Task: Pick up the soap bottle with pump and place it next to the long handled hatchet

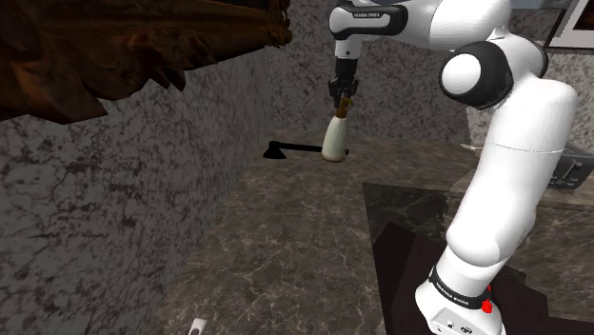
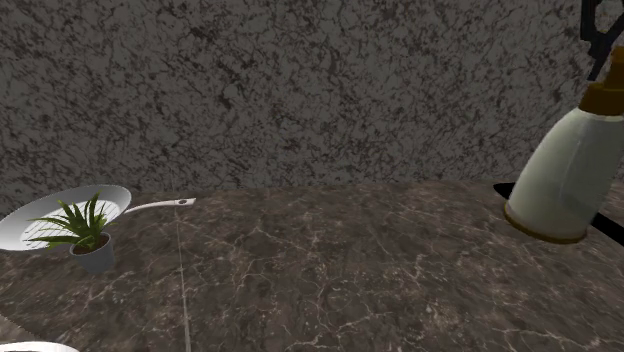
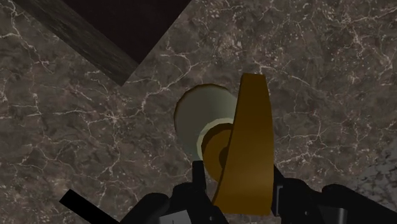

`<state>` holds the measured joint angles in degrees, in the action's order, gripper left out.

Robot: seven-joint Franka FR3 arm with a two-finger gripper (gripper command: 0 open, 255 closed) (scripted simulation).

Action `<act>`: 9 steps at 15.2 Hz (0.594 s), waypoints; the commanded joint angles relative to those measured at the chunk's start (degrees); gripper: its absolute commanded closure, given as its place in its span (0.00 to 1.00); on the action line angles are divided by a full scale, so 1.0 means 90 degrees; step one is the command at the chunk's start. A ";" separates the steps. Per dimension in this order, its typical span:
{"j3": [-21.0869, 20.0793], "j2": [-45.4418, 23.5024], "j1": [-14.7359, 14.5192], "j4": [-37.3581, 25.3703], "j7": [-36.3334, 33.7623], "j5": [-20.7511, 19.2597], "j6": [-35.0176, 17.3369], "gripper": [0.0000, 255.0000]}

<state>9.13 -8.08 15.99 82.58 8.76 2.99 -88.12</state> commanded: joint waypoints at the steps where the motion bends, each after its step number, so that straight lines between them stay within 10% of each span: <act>1: 0.0106 -0.0300 0.0161 -0.0258 0.0270 0.0054 -0.0033 1.00; 9: 0.0384 -0.1742 0.0893 -0.1680 0.1187 0.0364 0.0008 1.00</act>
<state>12.34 -21.88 23.09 69.30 18.36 5.84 -88.01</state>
